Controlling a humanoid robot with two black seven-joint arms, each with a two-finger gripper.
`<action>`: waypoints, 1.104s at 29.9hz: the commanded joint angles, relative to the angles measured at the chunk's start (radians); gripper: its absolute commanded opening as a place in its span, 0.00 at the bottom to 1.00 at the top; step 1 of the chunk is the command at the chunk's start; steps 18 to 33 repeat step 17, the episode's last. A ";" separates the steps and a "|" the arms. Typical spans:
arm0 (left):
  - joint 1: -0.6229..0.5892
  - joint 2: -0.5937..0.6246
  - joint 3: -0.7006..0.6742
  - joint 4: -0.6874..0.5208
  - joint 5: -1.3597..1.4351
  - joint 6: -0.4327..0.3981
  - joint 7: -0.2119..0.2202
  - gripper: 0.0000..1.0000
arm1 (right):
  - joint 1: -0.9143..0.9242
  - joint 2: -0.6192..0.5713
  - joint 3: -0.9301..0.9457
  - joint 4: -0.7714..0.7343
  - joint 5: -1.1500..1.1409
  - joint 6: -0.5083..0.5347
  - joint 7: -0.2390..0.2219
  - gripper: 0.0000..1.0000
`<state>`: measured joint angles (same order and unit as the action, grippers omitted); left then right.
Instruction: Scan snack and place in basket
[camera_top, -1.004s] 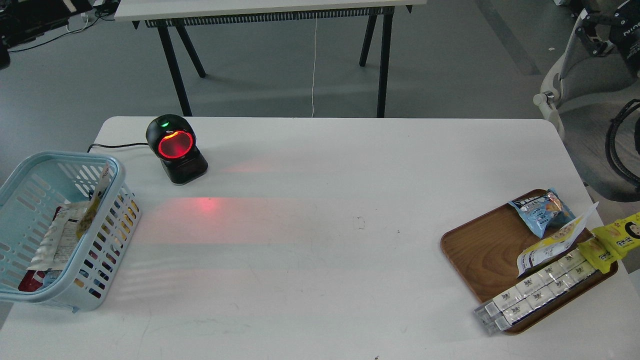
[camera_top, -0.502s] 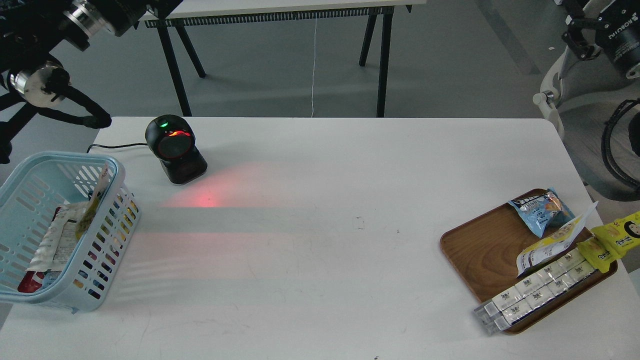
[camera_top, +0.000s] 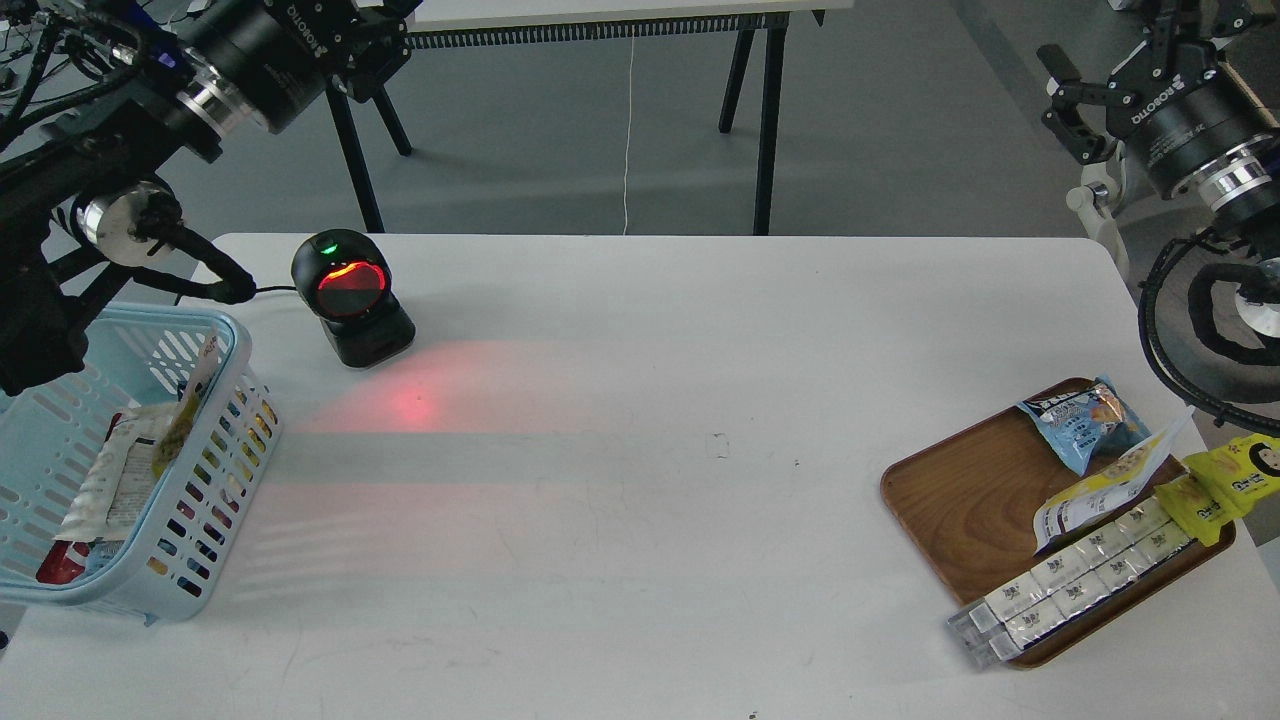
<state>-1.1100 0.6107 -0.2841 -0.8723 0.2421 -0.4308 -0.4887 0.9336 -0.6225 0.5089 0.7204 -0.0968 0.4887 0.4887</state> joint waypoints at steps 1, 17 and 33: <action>0.019 -0.005 0.000 -0.002 0.000 -0.003 0.000 0.86 | -0.004 0.001 0.002 0.001 0.002 0.000 0.000 0.99; 0.044 0.001 -0.001 -0.008 0.002 -0.006 0.000 0.87 | -0.041 0.021 0.030 0.002 0.009 0.000 0.000 0.99; 0.044 0.001 -0.001 -0.008 0.002 -0.006 0.000 0.87 | -0.041 0.021 0.030 0.002 0.009 0.000 0.000 0.99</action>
